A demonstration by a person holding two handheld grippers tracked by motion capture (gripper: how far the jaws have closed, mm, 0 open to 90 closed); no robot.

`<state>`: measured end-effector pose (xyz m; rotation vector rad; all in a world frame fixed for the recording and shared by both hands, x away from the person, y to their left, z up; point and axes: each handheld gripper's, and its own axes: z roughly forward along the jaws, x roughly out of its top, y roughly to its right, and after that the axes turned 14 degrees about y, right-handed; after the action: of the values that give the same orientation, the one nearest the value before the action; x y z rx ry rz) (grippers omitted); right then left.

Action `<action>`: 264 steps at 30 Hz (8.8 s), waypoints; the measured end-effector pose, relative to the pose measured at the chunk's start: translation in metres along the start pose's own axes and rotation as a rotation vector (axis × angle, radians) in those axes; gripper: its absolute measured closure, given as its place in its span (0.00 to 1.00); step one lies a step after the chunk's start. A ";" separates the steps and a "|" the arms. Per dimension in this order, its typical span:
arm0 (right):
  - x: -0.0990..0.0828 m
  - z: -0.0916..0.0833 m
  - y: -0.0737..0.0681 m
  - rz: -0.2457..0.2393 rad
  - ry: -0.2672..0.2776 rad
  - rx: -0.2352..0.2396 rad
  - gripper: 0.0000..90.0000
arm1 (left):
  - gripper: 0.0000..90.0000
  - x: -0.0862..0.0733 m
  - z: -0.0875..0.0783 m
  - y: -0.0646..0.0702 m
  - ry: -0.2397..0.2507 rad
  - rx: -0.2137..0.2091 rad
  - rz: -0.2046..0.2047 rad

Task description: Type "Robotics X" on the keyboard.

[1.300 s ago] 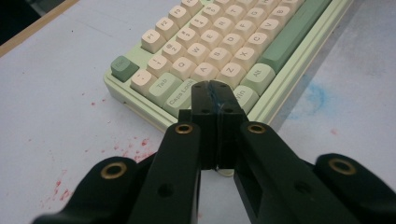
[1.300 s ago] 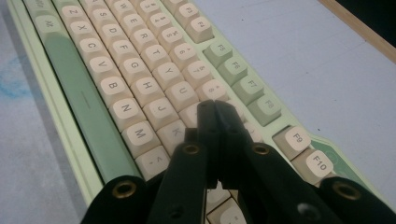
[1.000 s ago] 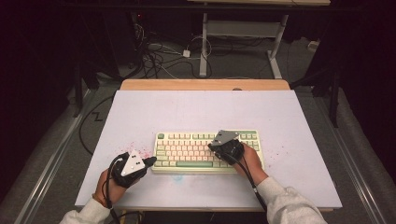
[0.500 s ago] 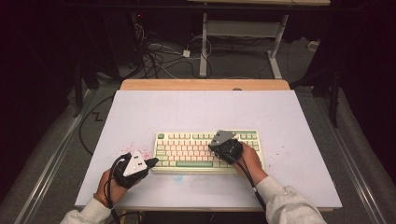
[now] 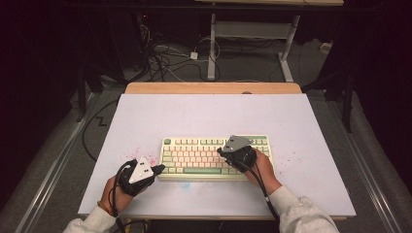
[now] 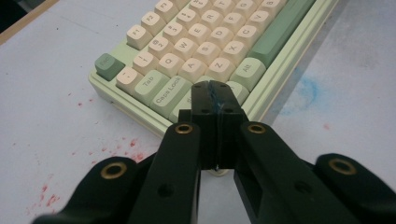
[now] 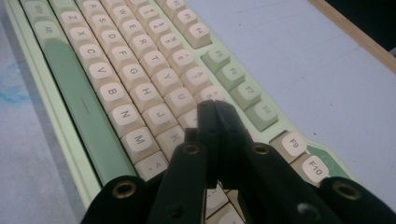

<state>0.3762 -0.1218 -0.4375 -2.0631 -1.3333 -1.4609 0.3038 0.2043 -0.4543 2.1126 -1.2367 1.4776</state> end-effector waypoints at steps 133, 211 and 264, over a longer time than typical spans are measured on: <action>-0.015 -0.075 0.001 0.019 0.077 -0.018 1.00 | 0.97 0.076 0.085 0.003 -0.008 -0.061 0.033; 0.005 0.029 -0.001 -0.006 -0.071 0.018 1.00 | 0.97 0.016 0.011 0.000 -0.017 0.002 0.002; 0.010 -0.025 -0.001 0.024 0.085 -0.017 1.00 | 0.97 0.018 0.011 0.000 -0.013 0.005 0.012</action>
<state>0.3609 -0.1327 -0.4183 -1.9962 -1.2636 -1.5366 0.3122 0.1889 -0.4436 2.1247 -1.2540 1.4762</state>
